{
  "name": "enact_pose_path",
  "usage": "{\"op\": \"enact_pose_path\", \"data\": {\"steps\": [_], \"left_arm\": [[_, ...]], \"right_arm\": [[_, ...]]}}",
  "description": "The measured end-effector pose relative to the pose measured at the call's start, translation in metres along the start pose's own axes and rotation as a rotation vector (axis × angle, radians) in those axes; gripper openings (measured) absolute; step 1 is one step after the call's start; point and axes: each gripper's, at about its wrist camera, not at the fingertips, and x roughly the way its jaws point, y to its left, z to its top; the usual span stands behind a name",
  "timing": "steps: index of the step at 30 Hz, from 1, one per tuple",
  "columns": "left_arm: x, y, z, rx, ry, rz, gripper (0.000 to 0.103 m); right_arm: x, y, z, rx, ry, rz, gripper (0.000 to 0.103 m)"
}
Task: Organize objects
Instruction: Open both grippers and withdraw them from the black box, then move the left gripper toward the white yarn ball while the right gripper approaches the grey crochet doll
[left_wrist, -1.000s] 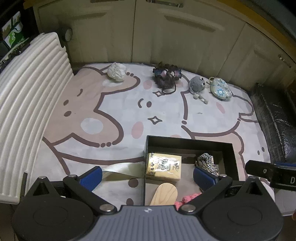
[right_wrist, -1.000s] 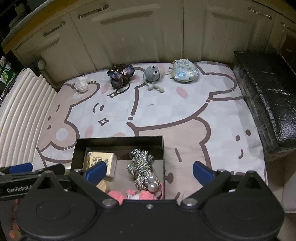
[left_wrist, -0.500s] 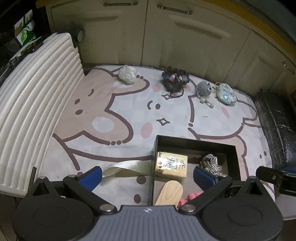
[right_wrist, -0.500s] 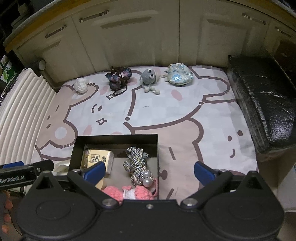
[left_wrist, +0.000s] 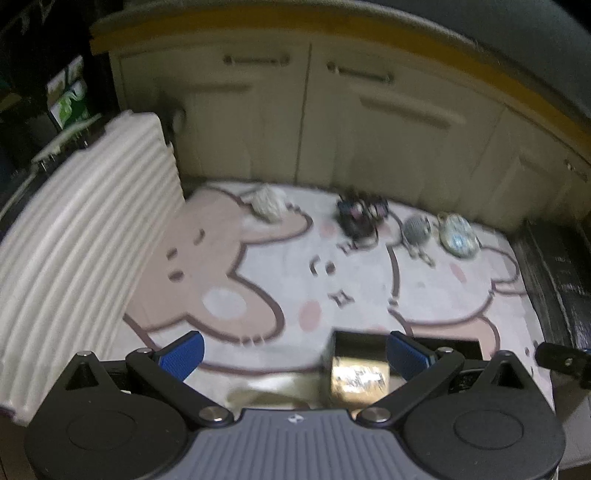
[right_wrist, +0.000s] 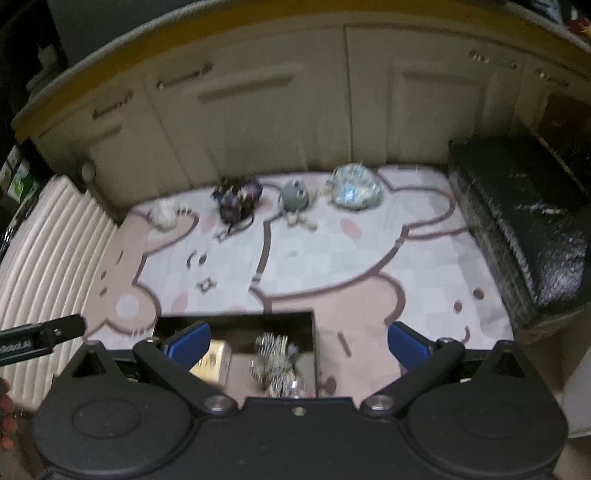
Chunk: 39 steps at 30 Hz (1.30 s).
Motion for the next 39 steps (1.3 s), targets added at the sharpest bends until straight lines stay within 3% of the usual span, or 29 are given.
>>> {"op": "enact_pose_path", "data": {"steps": [15, 29, 39], "left_arm": [[0.003, 0.048, 0.031, -0.137, -0.161, 0.009, 0.103], [0.022, 0.061, 0.074, -0.147, -0.273, -0.013, 0.103], [0.079, 0.063, 0.115, -0.087, -0.34, -0.003, 0.103]], "right_arm": [[0.001, -0.018, 0.028, 0.023, -0.262, -0.049, 0.103], [0.024, -0.039, 0.077, -0.016, -0.334, -0.043, 0.103], [0.074, -0.048, 0.11, -0.09, -0.395, -0.025, 0.103]]}}
